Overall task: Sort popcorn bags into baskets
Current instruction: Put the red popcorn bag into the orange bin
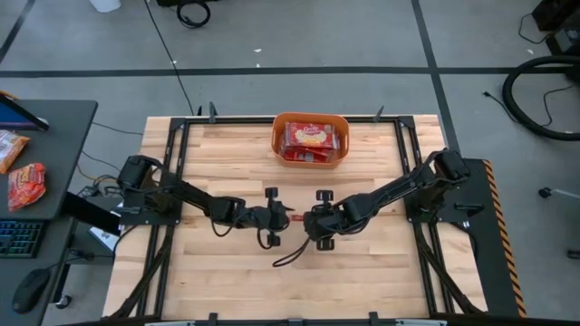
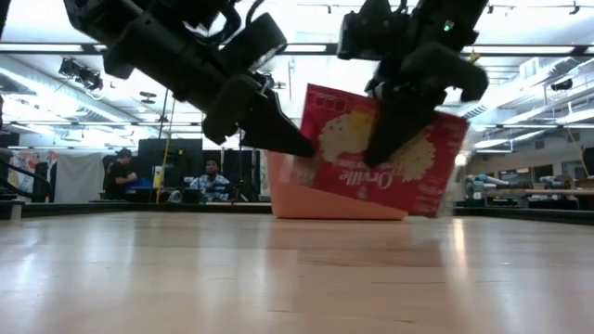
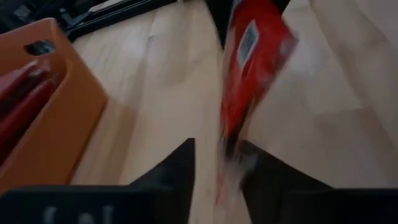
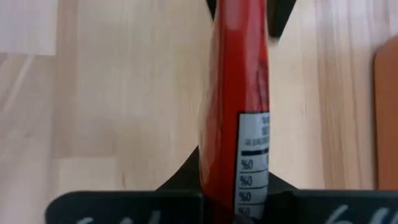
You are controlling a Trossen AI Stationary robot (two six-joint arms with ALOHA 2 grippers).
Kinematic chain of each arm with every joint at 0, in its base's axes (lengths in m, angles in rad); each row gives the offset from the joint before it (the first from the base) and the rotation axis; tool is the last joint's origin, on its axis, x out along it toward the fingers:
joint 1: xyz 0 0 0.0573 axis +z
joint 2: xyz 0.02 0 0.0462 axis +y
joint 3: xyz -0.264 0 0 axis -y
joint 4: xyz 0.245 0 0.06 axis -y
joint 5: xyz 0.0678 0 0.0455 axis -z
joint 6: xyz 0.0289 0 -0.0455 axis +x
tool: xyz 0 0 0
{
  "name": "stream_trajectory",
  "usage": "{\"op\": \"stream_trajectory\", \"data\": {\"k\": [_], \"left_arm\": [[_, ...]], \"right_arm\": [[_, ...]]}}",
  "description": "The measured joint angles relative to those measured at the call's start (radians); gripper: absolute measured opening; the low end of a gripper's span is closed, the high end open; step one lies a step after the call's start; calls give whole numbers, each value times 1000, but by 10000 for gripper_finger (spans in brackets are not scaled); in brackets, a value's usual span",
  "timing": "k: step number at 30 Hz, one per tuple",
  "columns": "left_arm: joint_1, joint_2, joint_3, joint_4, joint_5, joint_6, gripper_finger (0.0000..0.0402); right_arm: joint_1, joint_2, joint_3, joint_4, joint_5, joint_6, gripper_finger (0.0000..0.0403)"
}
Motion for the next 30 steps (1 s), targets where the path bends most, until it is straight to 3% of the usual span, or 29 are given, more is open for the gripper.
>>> {"op": "stream_trajectory", "data": {"k": [5, 10, 15, 20, 30], "left_arm": [[-7, -67, 1, -61, -45, -6, 181], [-9, -97, -2, -127, -62, -8, 222], [-1, -105, -2, -174, -134, -2, 231], [15, -126, -2, -212, -139, 7, 231], [33, -149, -3, -249, -138, 61, 231]], "right_arm": [[-5, -58, 0, -89, 3, 47, 37], [-9, -135, 0, -204, 104, 90, 30], [-44, -186, 37, -310, 256, 100, 27], [-110, -177, 141, -385, 357, 50, 30], [-296, -176, 176, -255, 435, -239, 31]]}}
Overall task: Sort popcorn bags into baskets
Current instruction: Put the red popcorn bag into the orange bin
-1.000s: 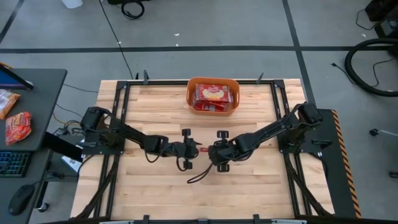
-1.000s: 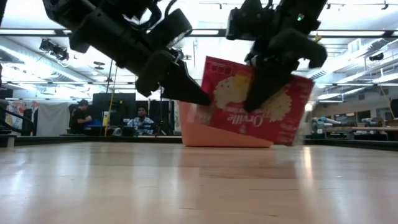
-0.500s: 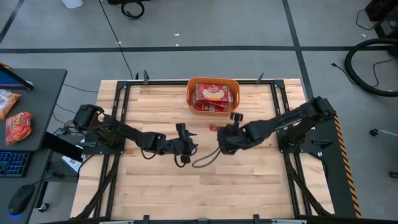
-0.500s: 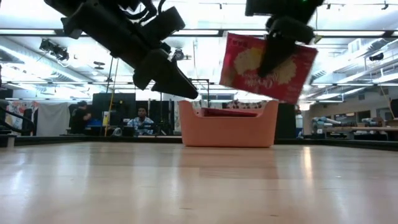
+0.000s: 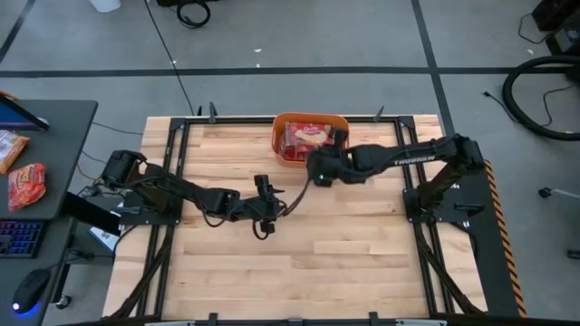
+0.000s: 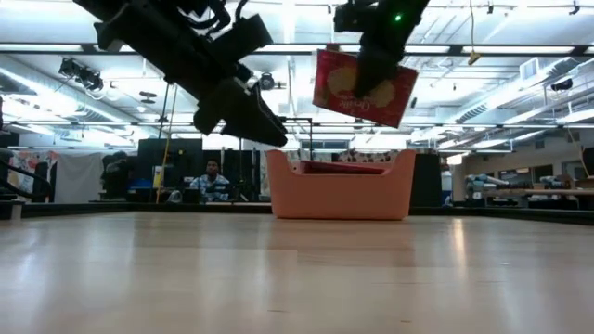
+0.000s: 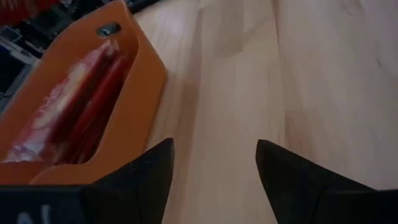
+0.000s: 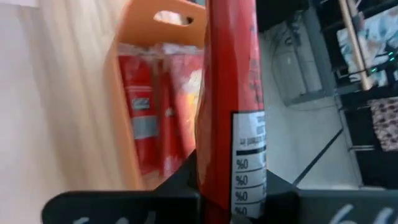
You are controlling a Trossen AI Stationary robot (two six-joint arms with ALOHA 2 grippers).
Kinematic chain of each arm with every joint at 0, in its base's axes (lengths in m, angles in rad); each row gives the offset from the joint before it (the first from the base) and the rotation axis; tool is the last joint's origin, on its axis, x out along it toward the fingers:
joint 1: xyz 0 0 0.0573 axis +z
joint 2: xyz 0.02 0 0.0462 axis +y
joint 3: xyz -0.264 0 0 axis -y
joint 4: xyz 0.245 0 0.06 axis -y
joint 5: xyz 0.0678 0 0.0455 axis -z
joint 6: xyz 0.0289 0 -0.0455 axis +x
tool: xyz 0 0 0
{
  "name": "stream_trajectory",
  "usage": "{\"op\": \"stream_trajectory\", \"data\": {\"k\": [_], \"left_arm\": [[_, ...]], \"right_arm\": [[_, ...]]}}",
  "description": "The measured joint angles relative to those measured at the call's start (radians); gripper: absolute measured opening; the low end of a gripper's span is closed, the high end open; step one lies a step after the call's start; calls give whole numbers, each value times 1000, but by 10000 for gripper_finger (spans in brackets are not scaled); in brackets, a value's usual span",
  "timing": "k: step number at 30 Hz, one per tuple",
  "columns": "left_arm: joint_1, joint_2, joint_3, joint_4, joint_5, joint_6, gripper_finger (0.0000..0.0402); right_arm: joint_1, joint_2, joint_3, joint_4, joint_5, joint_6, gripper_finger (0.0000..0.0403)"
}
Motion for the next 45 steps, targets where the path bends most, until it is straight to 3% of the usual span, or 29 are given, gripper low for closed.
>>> {"op": "stream_trajectory", "data": {"k": [4, 10, 24, 28, 35, 40, 45], "left_arm": [[0, -30, -10, 4, 0, 20, 231], [5, -131, -122, 114, 28, 52, 231], [10, -415, -337, 167, 122, 37, 231], [16, -507, -415, 217, 143, 19, 231], [16, -645, -503, 228, 154, -31, 231], [15, -715, -538, 204, 147, -68, 231], [14, -745, -555, 196, 144, -93, 231]], "right_arm": [[-70, 0, 0, 120, -15, -134, 31], [-173, 20, 0, 247, -91, -297, 31], [-304, 280, -15, 471, -99, -561, 33], [-339, 320, -14, 467, -137, -579, 47], [-331, 337, -12, 421, -139, -539, 114], [-293, 296, -15, 378, -106, -475, 155], [-243, 213, -15, 324, -111, -428, 169]]}}
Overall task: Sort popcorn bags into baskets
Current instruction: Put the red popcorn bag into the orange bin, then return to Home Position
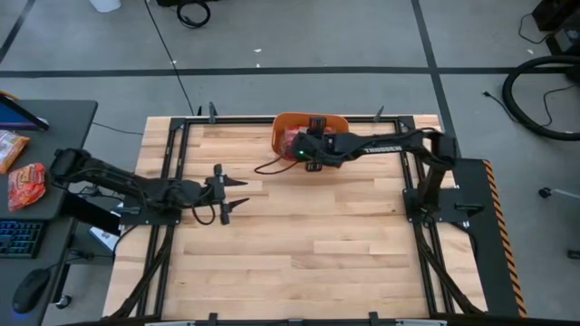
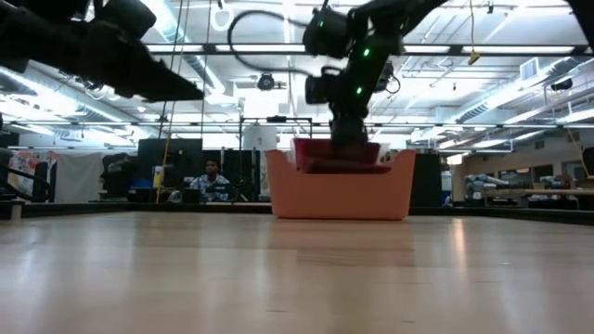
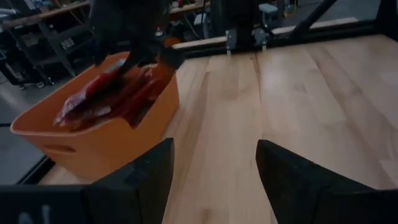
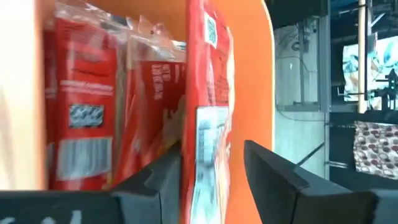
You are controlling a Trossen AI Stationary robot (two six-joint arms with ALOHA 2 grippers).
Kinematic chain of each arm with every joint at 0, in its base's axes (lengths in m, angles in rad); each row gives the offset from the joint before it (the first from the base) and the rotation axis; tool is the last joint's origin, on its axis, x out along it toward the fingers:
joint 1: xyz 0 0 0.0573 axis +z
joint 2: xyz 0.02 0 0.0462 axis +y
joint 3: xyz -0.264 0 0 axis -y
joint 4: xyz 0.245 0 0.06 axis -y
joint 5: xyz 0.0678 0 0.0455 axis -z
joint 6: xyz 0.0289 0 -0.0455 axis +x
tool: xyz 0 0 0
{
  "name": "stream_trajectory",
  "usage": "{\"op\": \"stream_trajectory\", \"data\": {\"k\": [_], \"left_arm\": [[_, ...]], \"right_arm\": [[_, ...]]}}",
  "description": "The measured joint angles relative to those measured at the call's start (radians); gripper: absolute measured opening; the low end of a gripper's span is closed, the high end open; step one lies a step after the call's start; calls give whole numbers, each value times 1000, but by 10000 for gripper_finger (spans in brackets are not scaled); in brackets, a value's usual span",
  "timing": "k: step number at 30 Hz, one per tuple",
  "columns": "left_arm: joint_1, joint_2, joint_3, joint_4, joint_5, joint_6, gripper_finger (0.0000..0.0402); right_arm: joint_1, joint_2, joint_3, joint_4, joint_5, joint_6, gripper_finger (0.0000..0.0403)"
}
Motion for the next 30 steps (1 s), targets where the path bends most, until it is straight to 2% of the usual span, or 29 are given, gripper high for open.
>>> {"op": "stream_trajectory", "data": {"k": [9, 12, 16, 30], "left_arm": [[-6, -132, -36, -73, 4, -22, 231], [-11, -168, -34, -113, 8, -29, 231], [-11, -215, -35, -173, 7, -43, 231], [-16, -284, -35, -276, 22, -55, 231]], "right_arm": [[32, -135, 1, -190, -9, 181, 170], [32, -179, 1, -267, -86, 298, 169], [43, -227, -37, -288, -203, 422, 166], [139, -501, -476, 93, -332, 573, 165]]}}
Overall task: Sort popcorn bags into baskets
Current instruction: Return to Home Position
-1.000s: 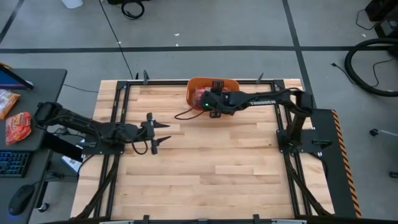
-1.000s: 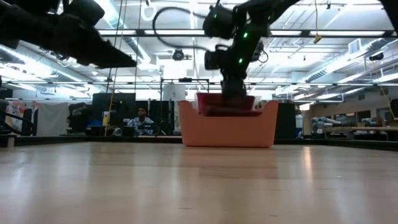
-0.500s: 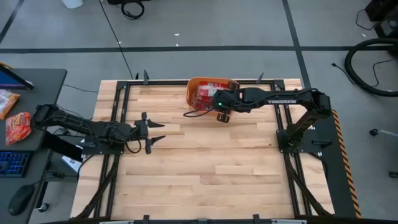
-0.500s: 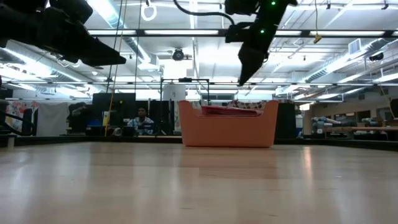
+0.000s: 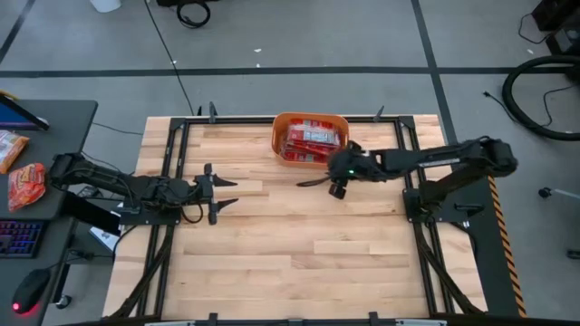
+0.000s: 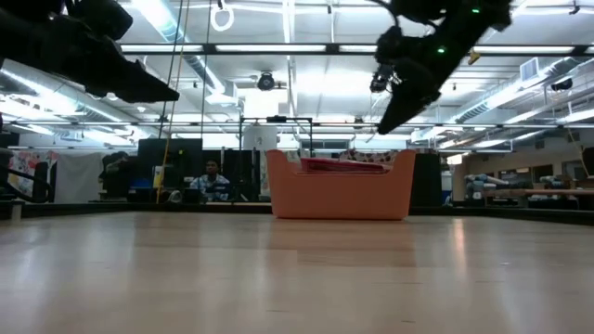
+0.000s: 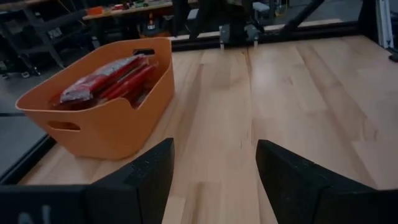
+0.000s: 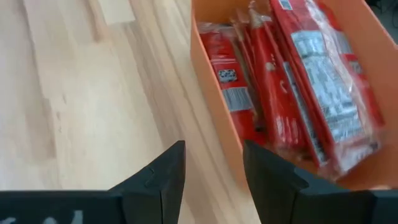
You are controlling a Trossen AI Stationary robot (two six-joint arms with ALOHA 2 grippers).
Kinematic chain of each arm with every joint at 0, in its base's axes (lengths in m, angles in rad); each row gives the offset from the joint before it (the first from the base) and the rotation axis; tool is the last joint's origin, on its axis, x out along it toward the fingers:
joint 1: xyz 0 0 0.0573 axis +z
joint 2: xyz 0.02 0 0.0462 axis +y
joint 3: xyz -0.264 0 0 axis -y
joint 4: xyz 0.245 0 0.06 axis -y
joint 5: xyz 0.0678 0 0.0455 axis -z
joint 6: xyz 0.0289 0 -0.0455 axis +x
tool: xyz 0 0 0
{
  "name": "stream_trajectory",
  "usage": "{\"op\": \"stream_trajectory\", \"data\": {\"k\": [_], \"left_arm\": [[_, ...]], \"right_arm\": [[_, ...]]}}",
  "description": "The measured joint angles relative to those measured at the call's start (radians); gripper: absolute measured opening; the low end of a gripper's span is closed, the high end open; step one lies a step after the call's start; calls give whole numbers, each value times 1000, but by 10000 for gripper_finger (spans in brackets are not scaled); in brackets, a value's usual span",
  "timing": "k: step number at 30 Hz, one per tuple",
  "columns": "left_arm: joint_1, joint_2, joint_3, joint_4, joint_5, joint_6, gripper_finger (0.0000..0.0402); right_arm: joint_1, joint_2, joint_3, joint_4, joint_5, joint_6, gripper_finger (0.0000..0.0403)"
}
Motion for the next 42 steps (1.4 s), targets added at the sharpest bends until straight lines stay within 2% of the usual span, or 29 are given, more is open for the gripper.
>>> {"op": "stream_trajectory", "data": {"k": [3, 8, 10, 14, 31, 42], "left_arm": [[0, 0, -5, 12, 2, 1, 231], [9, 2, -143, 320, 4, 61, 231], [21, -10, -170, 355, -6, 65, 228], [37, -46, -172, 337, -21, 67, 211], [36, -280, -175, 131, -65, 89, 117], [36, -483, -196, 32, -107, 109, 88]], "right_arm": [[19, -87, -106, 88, -2, 40, 165], [52, -228, -290, 300, -5, 86, 165], [59, -281, -352, 369, -17, 90, 165], [63, -399, -450, 471, -57, 110, 165], [63, -850, -722, 584, -74, 165, 165], [63, -1065, -861, 650, -81, 182, 165]]}}
